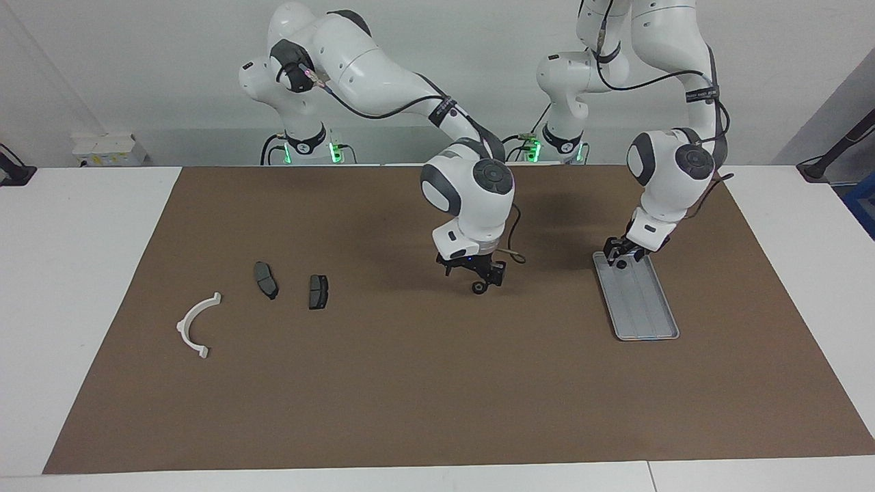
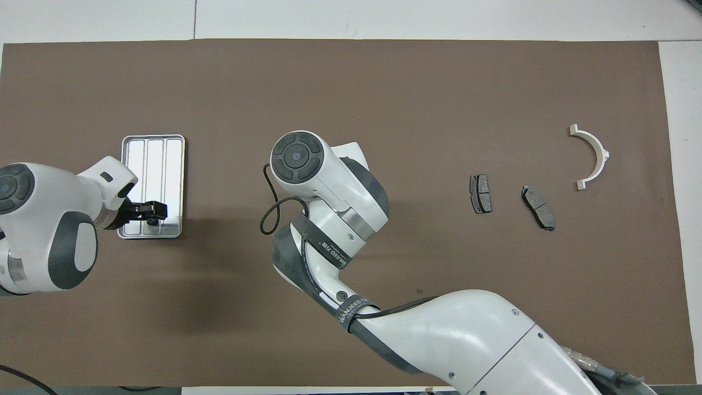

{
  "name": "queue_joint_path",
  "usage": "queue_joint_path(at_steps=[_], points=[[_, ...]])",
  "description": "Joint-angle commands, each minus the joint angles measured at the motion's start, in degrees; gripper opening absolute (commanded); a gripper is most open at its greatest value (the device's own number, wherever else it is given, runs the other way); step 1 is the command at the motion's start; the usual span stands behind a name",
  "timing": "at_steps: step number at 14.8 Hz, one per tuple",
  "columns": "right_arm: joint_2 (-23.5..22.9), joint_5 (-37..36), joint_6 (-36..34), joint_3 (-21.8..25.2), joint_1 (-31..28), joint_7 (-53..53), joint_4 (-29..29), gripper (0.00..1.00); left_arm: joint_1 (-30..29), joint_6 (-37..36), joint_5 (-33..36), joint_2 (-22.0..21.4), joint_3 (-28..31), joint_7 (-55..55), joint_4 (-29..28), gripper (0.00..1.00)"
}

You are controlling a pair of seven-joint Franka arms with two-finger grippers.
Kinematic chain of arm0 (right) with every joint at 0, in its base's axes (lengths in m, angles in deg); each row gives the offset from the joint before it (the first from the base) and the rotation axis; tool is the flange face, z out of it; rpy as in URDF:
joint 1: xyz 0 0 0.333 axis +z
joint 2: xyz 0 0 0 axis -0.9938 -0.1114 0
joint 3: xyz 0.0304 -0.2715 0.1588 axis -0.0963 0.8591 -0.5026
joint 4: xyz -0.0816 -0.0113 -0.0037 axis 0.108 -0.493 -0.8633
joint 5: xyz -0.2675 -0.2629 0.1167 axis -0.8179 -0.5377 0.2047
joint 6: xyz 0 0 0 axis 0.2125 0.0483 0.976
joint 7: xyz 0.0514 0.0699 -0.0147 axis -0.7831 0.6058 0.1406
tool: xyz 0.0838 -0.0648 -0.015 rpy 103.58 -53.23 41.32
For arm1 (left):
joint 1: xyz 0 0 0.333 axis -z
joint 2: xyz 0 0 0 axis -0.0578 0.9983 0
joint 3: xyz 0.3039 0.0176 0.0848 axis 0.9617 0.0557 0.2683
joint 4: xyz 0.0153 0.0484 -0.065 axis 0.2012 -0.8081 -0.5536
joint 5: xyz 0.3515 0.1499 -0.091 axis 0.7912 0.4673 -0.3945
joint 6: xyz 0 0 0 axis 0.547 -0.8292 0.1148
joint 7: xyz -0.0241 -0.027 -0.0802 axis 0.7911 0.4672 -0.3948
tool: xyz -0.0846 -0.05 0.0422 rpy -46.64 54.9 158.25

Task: Place bearing gear from tray to pile

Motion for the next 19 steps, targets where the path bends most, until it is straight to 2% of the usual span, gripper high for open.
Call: queue_joint_path(at_steps=[1,10,13,15,17,19], points=[[-4.56,-1.53,-1.74,0.62,2.22,-1.53,-6.44,1.0,-0.51,1.8,0.54,-0.28,-0.18,0.93,-1.5,0.68],[-7.13,-1.09,0.54,0.44,2.75,-1.88,-6.37,0.98,-0.69,4.97,0.54,1.3,-0.18,1.2,-2.55,0.66],[-7.12,-0.83,0.63,0.44,2.48,-1.88,-6.28,0.94,-0.69,5.06,0.54,1.3,-0.09,1.2,-2.73,0.62],[-7.21,-0.74,0.89,0.44,2.04,-1.88,-6.19,0.88,-1.21,5.06,0.54,1.3,-0.18,1.2,-2.73,0.62],[-7.13,-0.3,4.39,0.44,2.13,-1.97,-5.84,0.84,-1.22,5.06,0.54,1.3,-0.18,1.11,-2.73,0.62],[-7.04,-0.3,5.02,0.44,2.04,-2.06,-5.14,0.78,-1.22,5.06,0.54,1.3,-0.18,1.11,-2.73,0.62]])
